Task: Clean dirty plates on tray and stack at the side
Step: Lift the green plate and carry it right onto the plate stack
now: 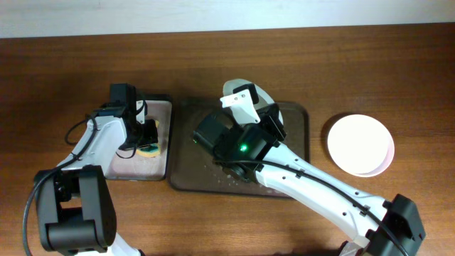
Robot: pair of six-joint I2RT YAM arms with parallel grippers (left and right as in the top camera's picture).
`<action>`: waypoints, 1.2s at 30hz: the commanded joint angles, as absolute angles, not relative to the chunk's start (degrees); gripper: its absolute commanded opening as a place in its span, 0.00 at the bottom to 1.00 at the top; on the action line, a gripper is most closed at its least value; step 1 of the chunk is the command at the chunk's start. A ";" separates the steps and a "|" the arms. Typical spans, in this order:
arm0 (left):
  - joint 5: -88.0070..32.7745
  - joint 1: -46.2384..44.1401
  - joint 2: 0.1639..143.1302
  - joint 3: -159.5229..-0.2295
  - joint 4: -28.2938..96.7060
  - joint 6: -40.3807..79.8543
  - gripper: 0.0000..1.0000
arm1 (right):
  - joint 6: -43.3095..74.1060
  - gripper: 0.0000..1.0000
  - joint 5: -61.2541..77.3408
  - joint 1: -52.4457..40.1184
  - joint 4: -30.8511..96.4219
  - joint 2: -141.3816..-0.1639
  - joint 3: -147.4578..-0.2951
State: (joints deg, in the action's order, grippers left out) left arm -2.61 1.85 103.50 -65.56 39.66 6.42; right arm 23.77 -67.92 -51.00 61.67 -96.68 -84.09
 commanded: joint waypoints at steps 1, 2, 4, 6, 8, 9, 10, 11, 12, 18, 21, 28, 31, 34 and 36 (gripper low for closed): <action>-3.03 2.04 103.81 -65.71 39.51 5.45 0.00 | 24.53 0.04 -71.22 -50.98 61.49 -95.50 -83.92; -3.03 2.04 103.81 -65.71 39.51 5.43 0.00 | 24.56 0.04 -71.20 -50.92 61.39 -95.50 -83.92; -3.01 2.04 103.81 -65.71 39.51 3.57 0.00 | 24.80 0.04 -71.16 -50.61 60.73 -95.50 -83.92; -2.94 2.04 103.81 -65.71 39.48 1.61 0.00 | 27.53 0.04 -70.11 -49.17 60.66 -95.48 -83.92; 0.14 2.11 103.83 -65.71 39.35 1.63 0.00 | 29.28 0.04 -65.71 -46.92 60.71 -95.31 -83.92; 1.65 2.11 103.83 -65.71 39.13 1.65 0.00 | 29.52 0.04 -62.81 -45.65 60.69 -95.20 -83.92; 2.85 2.09 103.83 -65.71 38.72 1.65 0.00 | 30.06 0.04 -59.92 -44.21 60.66 -95.09 -83.92; 2.83 2.09 103.83 -65.71 38.13 1.65 0.00 | 31.16 0.04 -56.53 -42.35 60.75 -94.85 -83.92; 2.72 2.09 103.90 -65.71 37.56 1.65 0.00 | 31.94 0.04 -53.12 -40.25 60.75 -94.74 -83.92; 2.37 2.09 105.51 -65.69 35.90 1.65 0.00 | 32.01 0.04 -36.58 -28.91 61.93 -93.34 -83.92; 2.37 2.09 107.00 -65.67 37.43 1.67 0.57 | 31.97 0.04 -30.11 -23.81 64.18 -93.32 -83.92; 2.35 1.87 109.49 -65.67 39.90 1.67 0.65 | 31.81 0.04 -26.89 -19.07 66.67 -93.32 -83.92; 2.37 1.87 109.60 -65.67 40.95 1.67 0.37 | 31.81 0.04 -26.70 -19.05 66.70 -93.32 -83.92; 2.37 1.89 109.60 -65.67 41.06 1.67 0.00 | 31.81 0.04 -25.87 -19.05 66.70 -93.32 -83.92; 2.42 1.93 109.60 -65.69 41.12 1.67 0.00 | 31.81 0.04 -25.87 -19.05 66.70 -93.32 -83.92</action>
State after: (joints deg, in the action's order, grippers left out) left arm 1.91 1.85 108.12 -65.84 40.80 2.28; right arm 31.27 -26.63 -19.25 66.65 -95.18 -84.09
